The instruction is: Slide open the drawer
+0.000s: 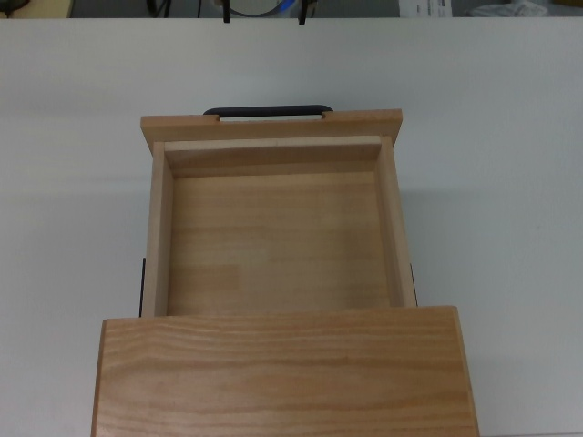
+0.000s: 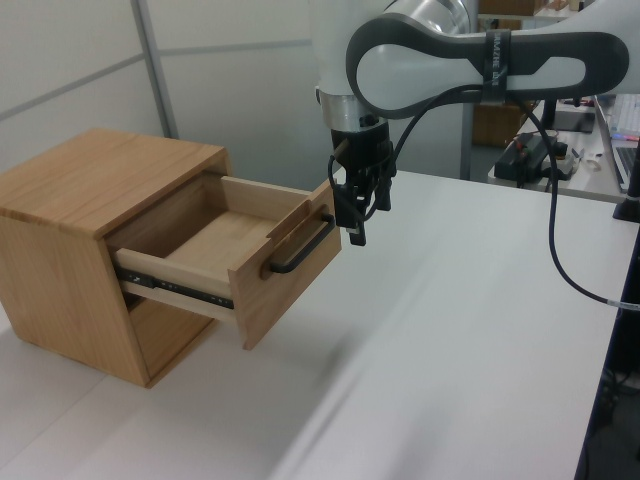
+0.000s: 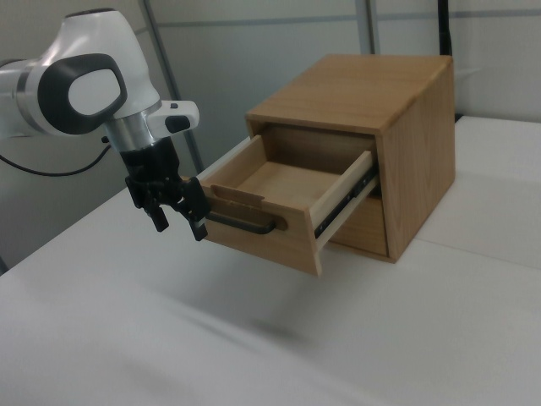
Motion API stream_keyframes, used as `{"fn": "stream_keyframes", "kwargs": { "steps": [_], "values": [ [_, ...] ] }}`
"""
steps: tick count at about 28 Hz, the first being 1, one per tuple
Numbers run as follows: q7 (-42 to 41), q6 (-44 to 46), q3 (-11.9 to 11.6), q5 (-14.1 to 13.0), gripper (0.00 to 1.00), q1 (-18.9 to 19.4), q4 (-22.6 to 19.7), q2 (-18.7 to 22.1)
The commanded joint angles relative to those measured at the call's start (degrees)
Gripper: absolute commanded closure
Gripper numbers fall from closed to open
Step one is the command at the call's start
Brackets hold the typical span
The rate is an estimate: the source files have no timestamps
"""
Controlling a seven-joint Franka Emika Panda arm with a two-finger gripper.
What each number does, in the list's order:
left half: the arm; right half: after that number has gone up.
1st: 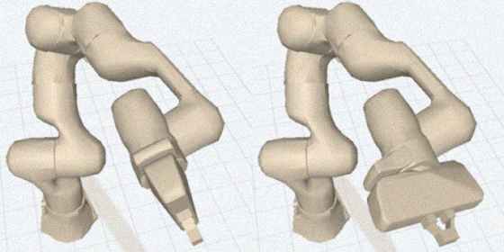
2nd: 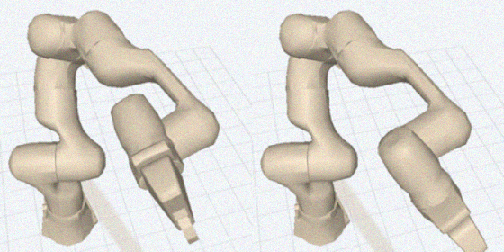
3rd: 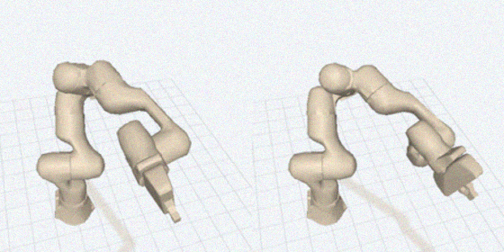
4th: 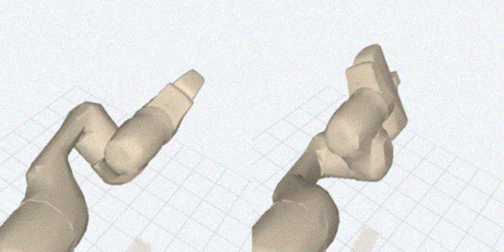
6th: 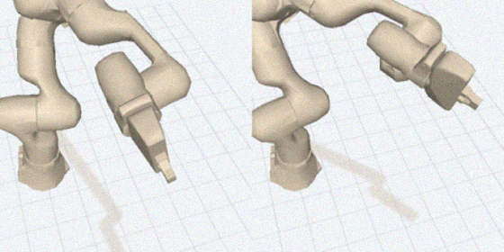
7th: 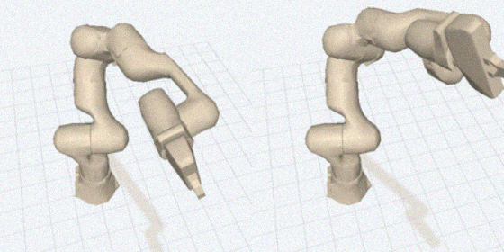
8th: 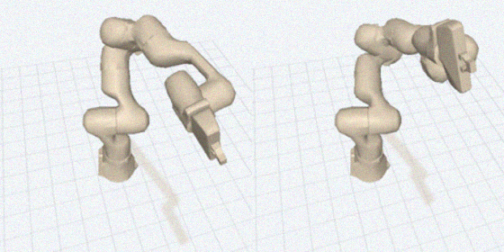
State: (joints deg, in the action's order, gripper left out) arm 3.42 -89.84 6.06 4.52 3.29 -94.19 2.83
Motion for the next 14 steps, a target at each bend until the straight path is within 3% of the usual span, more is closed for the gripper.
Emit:
{"fn": "stream_keyframes", "kwargs": {
  "steps": [1, 14],
  "values": [
    [-1.48, 2.21, -0.26, -1.18, 0.0, 0.14, 1.38, -0.54],
    [-2.36, 2.21, -0.52, -2.23, 0.0, -0.3, 1.47, -0.54]
  ]
}}
